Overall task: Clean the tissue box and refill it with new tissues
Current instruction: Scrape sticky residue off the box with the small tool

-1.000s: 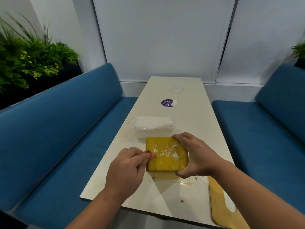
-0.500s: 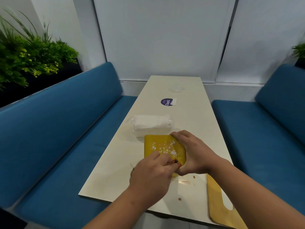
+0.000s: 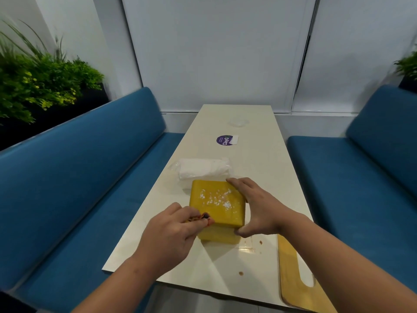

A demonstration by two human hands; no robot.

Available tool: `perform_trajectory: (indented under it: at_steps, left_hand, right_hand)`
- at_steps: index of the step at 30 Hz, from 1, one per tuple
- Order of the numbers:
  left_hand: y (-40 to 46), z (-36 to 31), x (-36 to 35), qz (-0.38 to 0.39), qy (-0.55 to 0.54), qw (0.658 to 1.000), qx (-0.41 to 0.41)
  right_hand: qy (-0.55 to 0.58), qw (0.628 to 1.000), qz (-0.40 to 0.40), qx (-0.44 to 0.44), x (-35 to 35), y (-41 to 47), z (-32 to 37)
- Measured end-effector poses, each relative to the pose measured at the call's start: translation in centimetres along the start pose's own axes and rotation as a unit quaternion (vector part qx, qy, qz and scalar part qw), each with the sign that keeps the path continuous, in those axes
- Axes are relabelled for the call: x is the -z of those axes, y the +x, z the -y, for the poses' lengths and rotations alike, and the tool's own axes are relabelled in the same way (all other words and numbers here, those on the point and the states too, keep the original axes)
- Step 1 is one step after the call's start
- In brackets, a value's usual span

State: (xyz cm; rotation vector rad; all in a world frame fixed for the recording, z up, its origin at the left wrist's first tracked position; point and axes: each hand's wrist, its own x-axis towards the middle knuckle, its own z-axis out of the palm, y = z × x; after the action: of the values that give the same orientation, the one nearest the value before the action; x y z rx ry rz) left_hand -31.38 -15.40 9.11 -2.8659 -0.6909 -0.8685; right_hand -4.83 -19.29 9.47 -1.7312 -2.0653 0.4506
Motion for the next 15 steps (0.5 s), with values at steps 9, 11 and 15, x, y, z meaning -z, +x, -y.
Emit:
perform_trajectory:
  at_steps: [9, 11, 15]
  left_hand:
    - [3.9, -5.1, -2.2, 0.004, -0.007, 1.000, -0.019]
    - [2.6, -3.7, -1.5, -0.003, -0.028, 1.000, 0.008]
    - [0.3, -1.3, -0.3, -0.042, -0.025, 0.994, 0.096]
  right_hand:
    - [0.005, 0.999, -0.040, 0.026, -0.3, 0.1, -0.2]
    - [0.003, 0.999, -0.038, 0.029, -0.4, 0.0, 0.0]
    - [0.009, 0.999, -0.036, 0.028, -0.6, -0.2, 0.0]
